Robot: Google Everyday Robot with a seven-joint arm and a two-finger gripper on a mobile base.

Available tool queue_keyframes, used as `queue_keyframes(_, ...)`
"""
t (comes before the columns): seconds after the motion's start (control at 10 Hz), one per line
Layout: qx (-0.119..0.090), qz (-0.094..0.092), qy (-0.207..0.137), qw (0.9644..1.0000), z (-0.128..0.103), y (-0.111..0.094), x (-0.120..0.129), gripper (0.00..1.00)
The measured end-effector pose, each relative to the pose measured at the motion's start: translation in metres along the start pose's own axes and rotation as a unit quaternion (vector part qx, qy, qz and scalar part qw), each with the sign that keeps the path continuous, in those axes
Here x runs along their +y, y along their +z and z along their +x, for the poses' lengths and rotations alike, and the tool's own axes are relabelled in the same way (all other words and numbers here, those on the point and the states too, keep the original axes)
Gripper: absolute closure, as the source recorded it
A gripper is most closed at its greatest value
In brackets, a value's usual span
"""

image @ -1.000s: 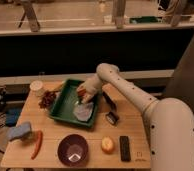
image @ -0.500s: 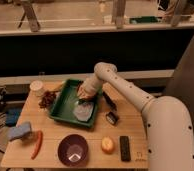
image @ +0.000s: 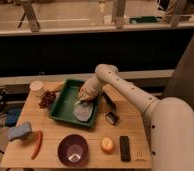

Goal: Place fork in tray

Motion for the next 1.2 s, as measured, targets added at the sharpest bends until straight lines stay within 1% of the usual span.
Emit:
queue_keyframes(0.1,-0.002,0.006,-0.002,1.0,-0.003,-0.003,0.0,1.0)
queue_keyframes(0.2,-0.005,0.016,-0.012,0.9998,-0.013,-0.013,-0.004,1.0)
queue_keyframes(0.4,-0.01,0.029,-0.036,0.9989,-0.035,-0.032,-0.013,1.0)
queue_keyframes(0.6,-0.019,0.04,-0.066,0.9968,-0.062,-0.052,-0.023,1.0)
queue_keyframes(0.8,-0.032,0.041,-0.084,0.9951,-0.076,-0.054,-0.024,1.0)
queue_keyframes(1.0,-0.054,0.038,-0.115,0.9912,-0.095,-0.041,-0.022,1.0)
queue_keyframes(1.1,-0.062,0.039,-0.127,0.9892,-0.103,-0.038,-0.022,1.0)
queue_keyframes(1.2,-0.07,0.044,-0.142,0.9864,-0.107,-0.04,-0.021,1.0)
